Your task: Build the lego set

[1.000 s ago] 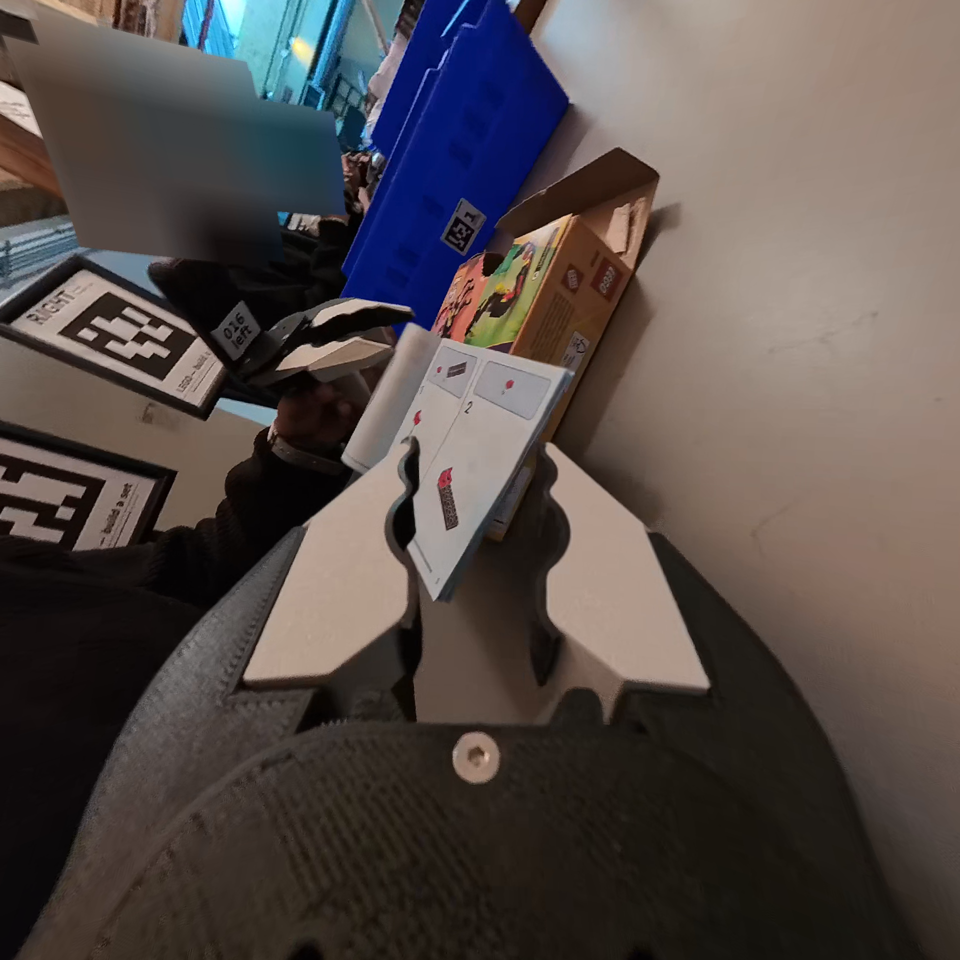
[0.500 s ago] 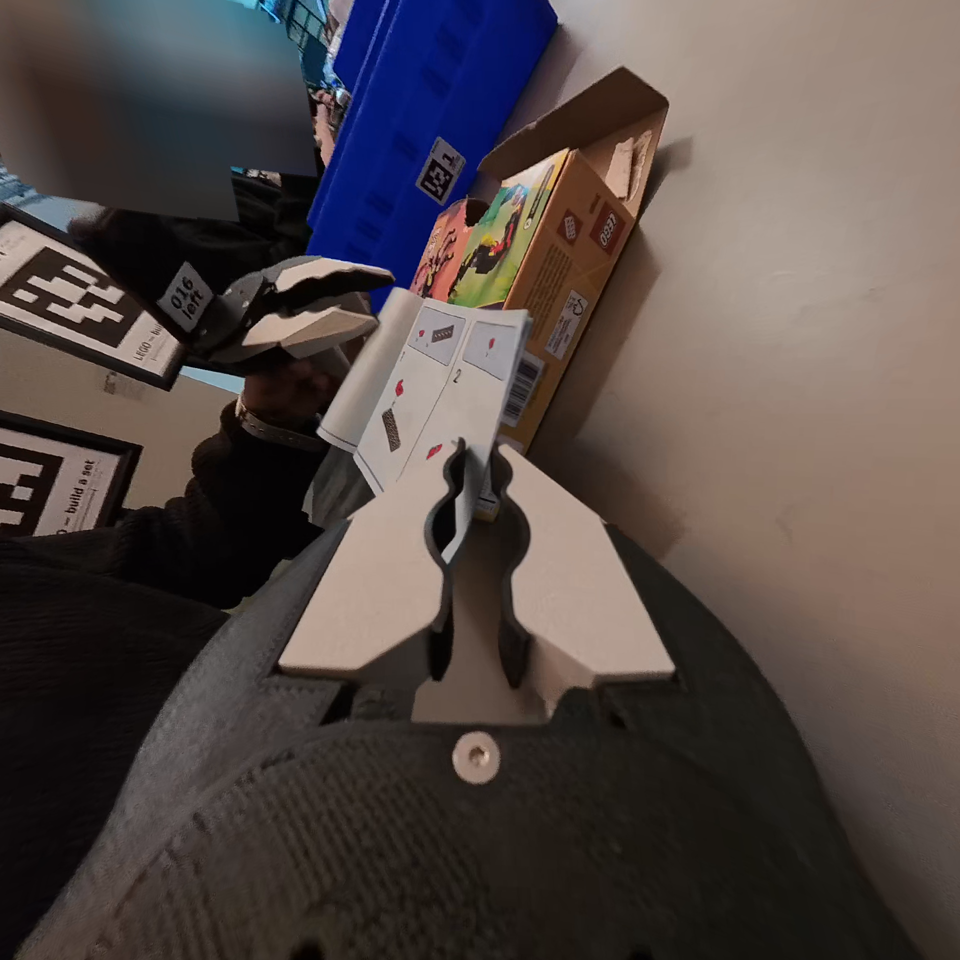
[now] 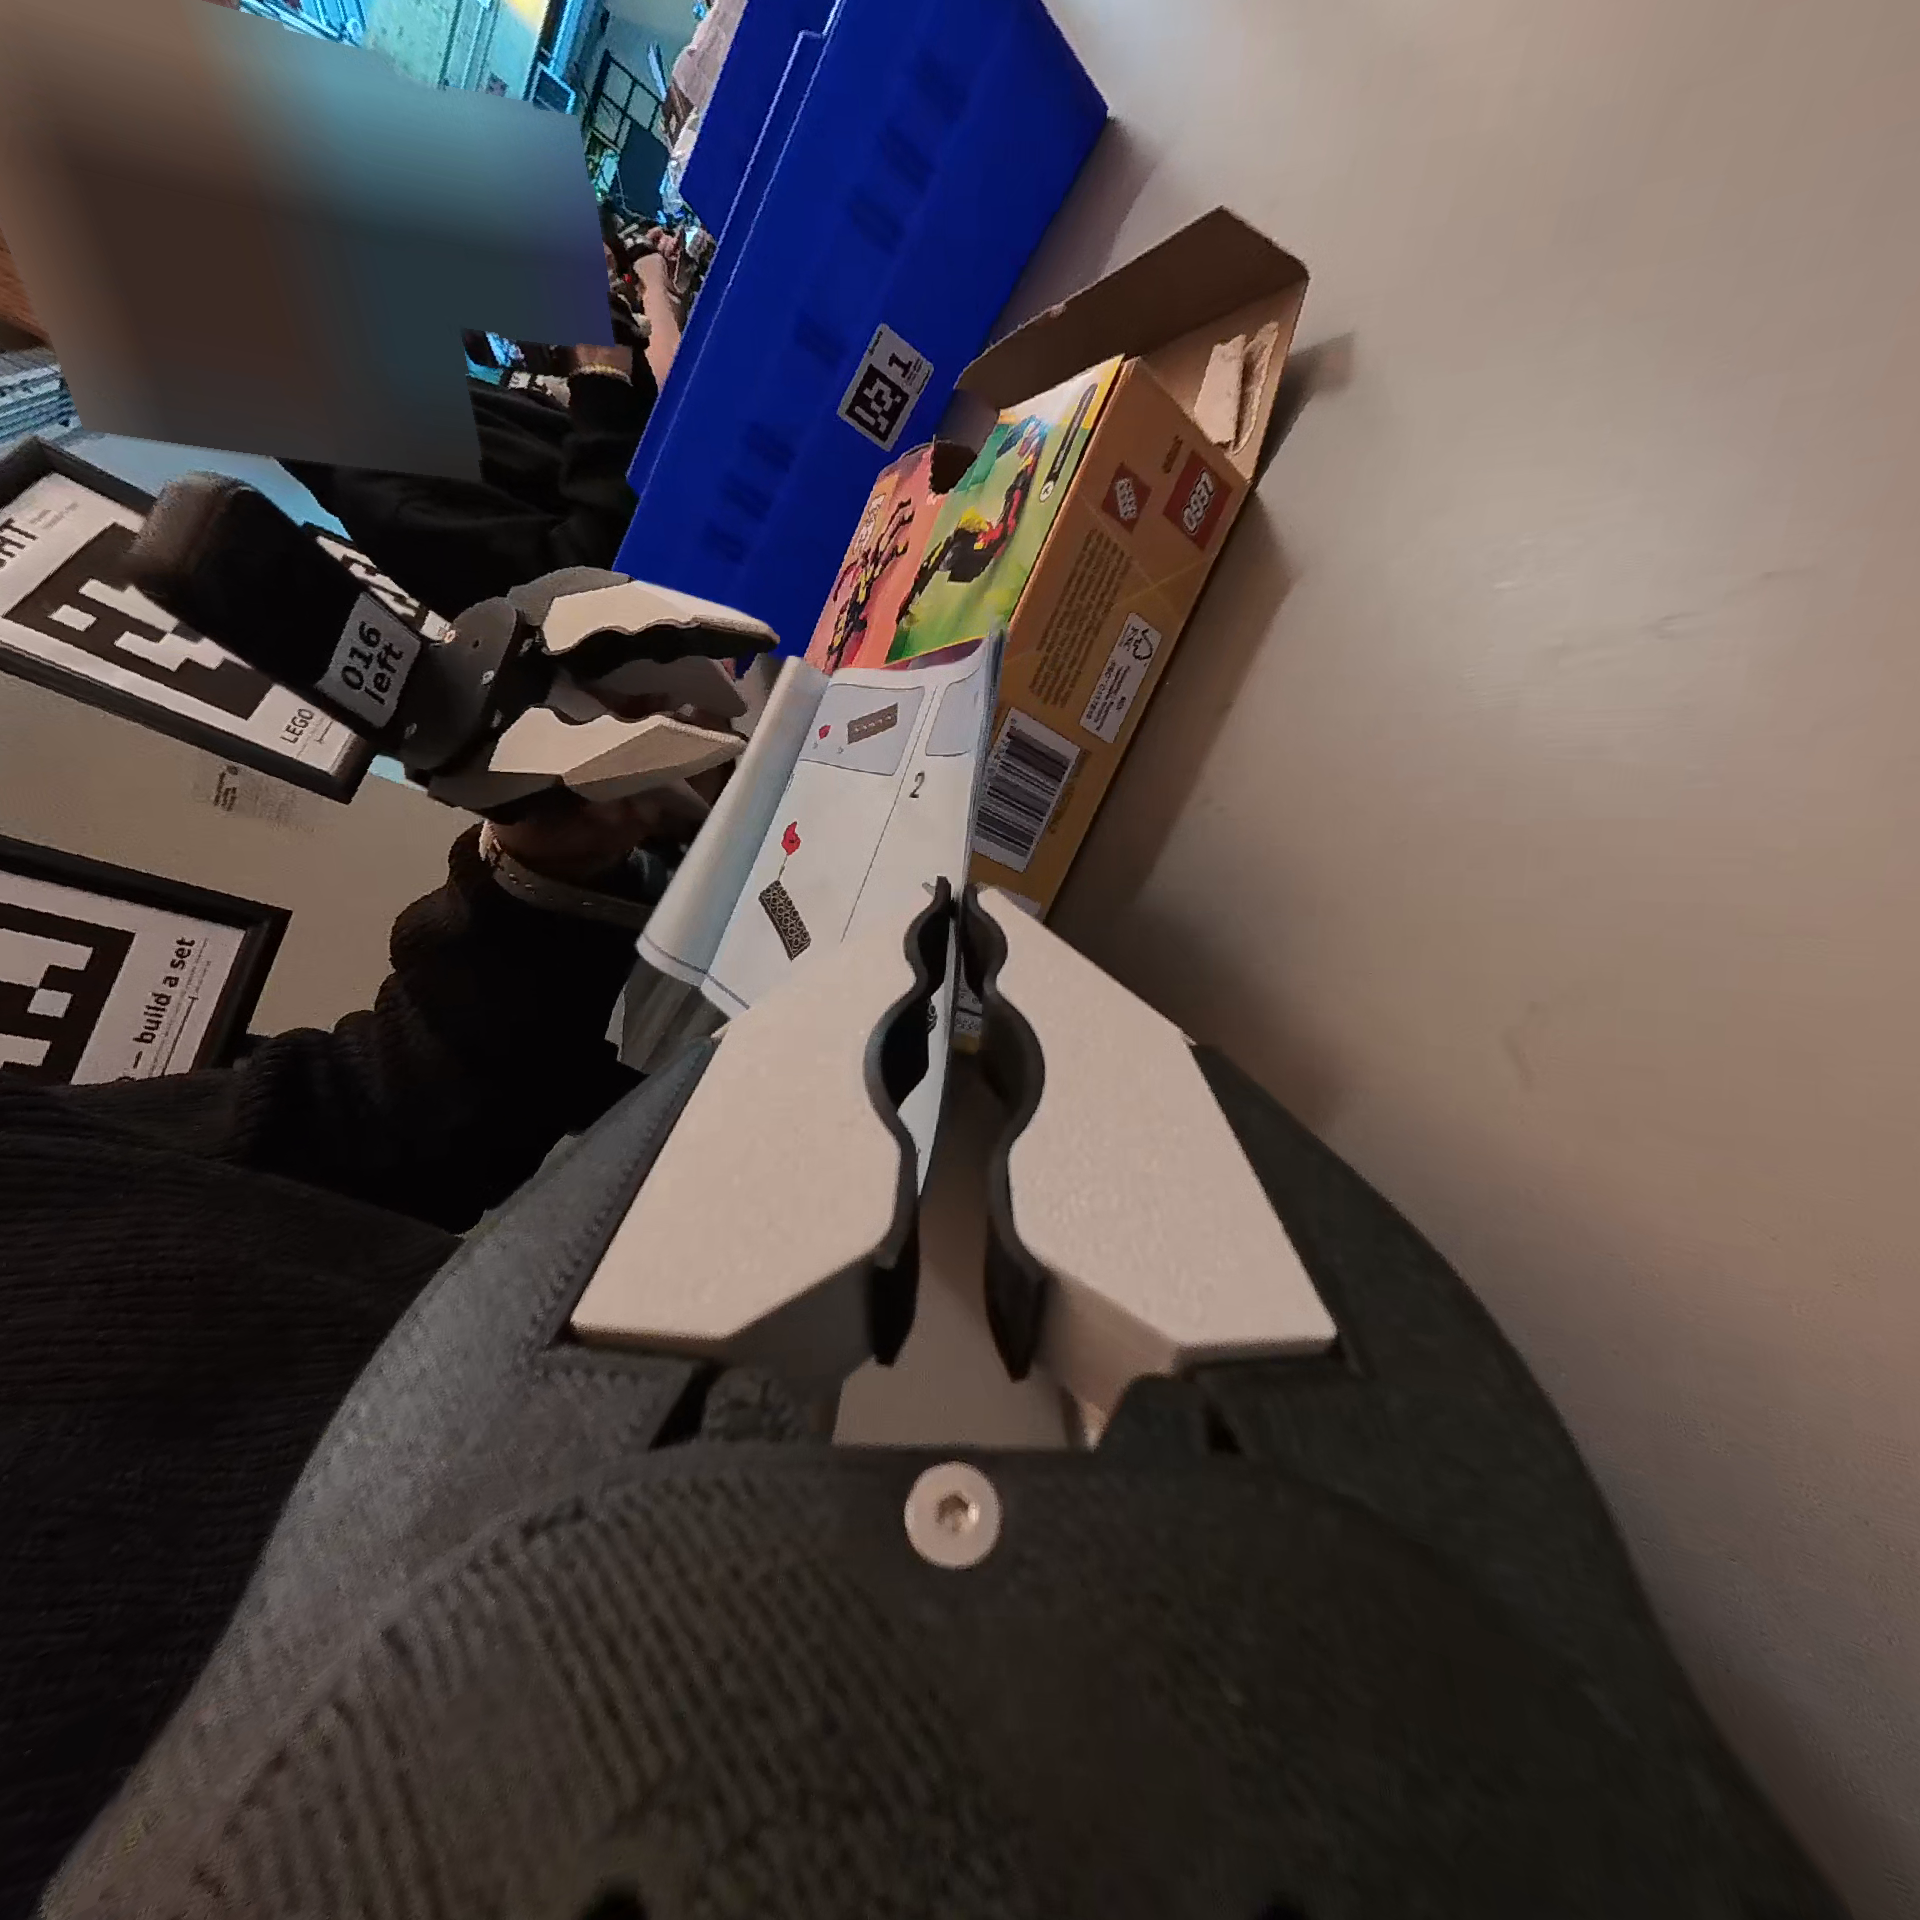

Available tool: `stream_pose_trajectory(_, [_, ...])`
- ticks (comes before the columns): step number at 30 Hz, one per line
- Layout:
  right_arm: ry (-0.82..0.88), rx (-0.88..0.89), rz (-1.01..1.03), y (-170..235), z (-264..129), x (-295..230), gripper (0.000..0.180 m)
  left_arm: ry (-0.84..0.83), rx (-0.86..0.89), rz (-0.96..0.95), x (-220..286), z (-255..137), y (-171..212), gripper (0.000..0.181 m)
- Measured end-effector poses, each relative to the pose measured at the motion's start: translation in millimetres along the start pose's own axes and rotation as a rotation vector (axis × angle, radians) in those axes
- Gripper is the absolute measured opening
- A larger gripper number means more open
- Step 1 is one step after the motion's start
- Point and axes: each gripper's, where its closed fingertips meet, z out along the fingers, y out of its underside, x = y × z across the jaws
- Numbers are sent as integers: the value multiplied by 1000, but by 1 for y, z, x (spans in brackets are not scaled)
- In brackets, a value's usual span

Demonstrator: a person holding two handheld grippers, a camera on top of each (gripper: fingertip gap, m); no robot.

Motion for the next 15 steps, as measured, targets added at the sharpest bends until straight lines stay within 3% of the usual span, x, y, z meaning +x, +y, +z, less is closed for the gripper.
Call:
stream_pose_trajectory(7, [14, 35, 1, -6, -5, 3, 0, -13, 66, 12, 0, -4, -12, 29])
stream_pose_trajectory(15, [13, 49, 6, -8, -6, 3, 0, 128, 108, 13, 25, -6, -19, 36])
